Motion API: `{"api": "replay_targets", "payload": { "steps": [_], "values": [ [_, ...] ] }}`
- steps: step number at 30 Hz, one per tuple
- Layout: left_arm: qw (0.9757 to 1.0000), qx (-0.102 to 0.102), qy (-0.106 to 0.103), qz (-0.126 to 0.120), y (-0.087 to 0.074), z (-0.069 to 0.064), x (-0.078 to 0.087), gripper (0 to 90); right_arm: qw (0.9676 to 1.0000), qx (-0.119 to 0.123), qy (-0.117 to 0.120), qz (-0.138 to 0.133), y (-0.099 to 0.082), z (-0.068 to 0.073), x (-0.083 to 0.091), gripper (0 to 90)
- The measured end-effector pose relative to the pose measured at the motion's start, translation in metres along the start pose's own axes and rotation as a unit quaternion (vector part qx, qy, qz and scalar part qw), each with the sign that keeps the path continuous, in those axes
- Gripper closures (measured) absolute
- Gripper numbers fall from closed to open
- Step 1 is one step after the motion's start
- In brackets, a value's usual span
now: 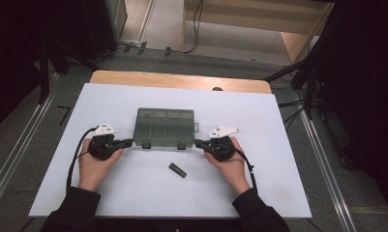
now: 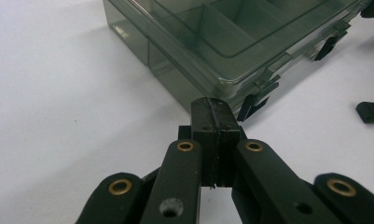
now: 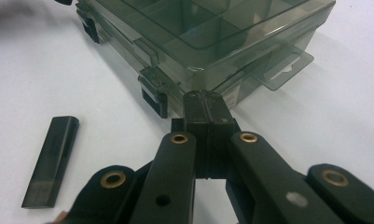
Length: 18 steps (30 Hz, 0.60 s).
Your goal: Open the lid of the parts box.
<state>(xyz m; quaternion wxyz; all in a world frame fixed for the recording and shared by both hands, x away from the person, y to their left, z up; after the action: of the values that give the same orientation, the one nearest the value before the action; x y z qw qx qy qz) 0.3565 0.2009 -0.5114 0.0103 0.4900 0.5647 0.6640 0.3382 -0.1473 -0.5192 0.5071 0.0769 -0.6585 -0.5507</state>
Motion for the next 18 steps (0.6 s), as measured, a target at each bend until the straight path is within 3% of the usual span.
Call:
{"api": "replay_targets", "payload": {
  "steps": [18],
  "values": [
    [0.9982, -0.002, -0.014, -0.059, 0.0067, -0.0034, 0.0089, 89.2, 0.9998, -0.001, 0.005, -0.017, 0.0055, 0.0028, 0.0052, 88.1]
  ]
}}
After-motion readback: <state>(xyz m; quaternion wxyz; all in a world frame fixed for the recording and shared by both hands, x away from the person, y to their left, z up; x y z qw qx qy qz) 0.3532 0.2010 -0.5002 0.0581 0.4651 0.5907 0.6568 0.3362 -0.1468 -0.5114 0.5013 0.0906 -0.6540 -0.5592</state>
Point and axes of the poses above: each handheld gripper's, and its own axes: x roughly backward along the jaws, y roughly out of its top, z roughly to its left, the point moved 3 cm from there along -x, roughly forward along the jaws, and after that the axes turned 3 degrees about y, right-handed, at the moved point
